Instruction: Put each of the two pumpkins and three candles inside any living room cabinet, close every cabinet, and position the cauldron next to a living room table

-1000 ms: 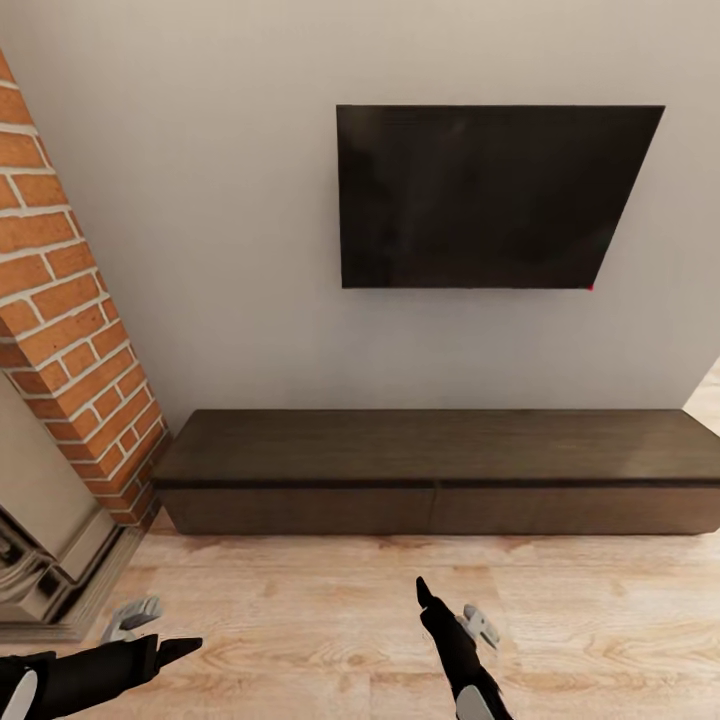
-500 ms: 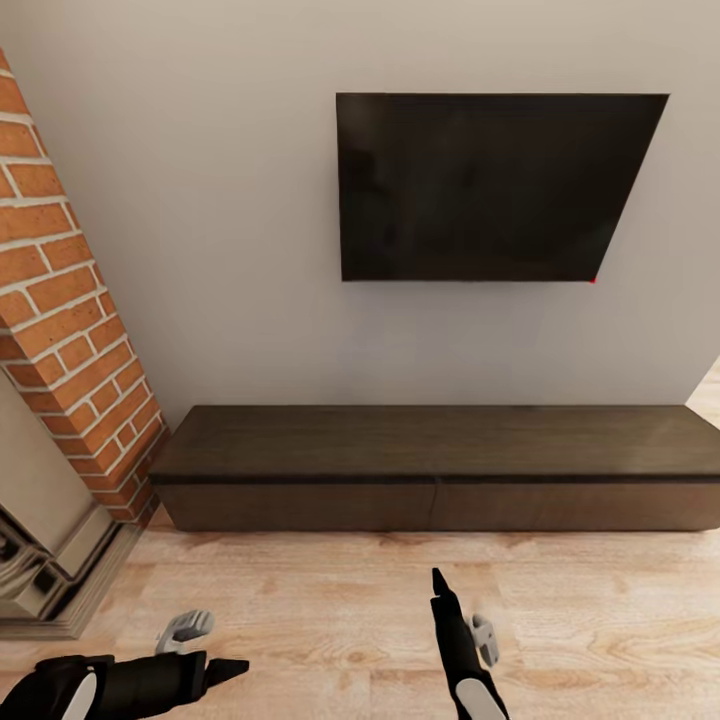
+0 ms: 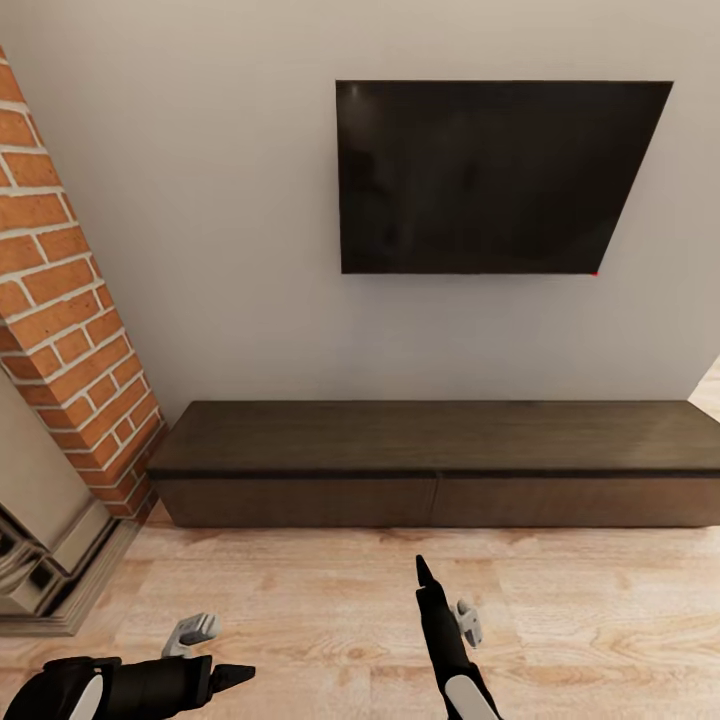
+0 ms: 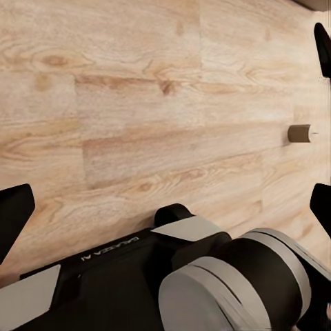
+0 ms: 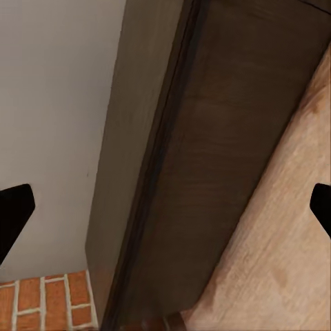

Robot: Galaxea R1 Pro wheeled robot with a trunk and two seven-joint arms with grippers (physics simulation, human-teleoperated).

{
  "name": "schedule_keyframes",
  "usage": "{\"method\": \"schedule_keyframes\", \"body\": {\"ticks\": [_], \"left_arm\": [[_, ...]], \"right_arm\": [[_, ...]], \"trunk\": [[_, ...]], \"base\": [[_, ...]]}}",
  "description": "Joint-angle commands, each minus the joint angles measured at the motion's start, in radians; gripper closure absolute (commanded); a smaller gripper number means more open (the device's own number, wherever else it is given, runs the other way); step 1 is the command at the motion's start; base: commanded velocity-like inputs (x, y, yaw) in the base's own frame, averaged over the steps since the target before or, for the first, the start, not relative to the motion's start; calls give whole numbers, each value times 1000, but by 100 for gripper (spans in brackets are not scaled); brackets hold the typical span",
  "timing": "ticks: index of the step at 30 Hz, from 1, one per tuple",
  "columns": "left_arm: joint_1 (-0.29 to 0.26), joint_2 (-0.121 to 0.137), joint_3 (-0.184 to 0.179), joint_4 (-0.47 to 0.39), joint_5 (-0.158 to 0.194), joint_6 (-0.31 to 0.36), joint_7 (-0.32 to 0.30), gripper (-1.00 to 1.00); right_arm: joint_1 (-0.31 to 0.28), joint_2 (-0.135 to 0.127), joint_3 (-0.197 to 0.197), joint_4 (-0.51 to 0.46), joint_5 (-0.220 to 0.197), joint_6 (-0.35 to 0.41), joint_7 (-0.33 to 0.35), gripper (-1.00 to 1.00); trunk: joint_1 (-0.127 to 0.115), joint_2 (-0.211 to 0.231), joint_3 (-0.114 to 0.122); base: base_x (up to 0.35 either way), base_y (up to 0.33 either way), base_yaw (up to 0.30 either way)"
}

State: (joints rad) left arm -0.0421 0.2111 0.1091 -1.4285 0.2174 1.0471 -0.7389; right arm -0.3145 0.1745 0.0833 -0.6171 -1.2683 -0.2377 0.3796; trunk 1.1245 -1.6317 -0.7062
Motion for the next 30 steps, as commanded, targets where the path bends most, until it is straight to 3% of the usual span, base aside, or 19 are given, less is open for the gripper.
{"method": "schedule_keyframes", "body": {"ticks": [1,5,9,17,21,24,25,30], "left_arm": [[0,1,0,0,0,0,-14,-100],[0,6,0,1,-2,0,-106,-100],[-1,9,0,0,-5,0,-167,-100],[-1,9,1,2,-7,0,-191,-100],[0,30,7,2,-3,0,-197,-100],[0,55,10,2,-1,0,-206,-100],[-1,66,11,2,0,0,-217,-100],[-1,75,12,2,-1,0,-248,-100]], "right_arm": [[3,0,-5,2,-6,2,40,-100],[8,0,-26,7,-38,4,123,-100],[8,0,-29,9,-39,4,135,-100],[8,0,-32,16,-45,3,136,-100],[9,0,-39,17,-57,13,145,-100],[9,0,-44,17,-88,42,182,-100],[9,0,-46,17,-120,69,220,-100],[9,0,-48,22,-163,147,289,-100]], "trunk": [[4,-7,-3],[19,-35,-16],[35,-63,-28],[65,-119,-53],[81,-147,-66],[92,-168,-75],[96,-175,-78],[115,-210,-94]], "base": [[0,0,0],[0,0,0],[0,0,0],[0,0,0],[0,0,0],[0,0,0],[0,0,0],[0,0,0]]}}
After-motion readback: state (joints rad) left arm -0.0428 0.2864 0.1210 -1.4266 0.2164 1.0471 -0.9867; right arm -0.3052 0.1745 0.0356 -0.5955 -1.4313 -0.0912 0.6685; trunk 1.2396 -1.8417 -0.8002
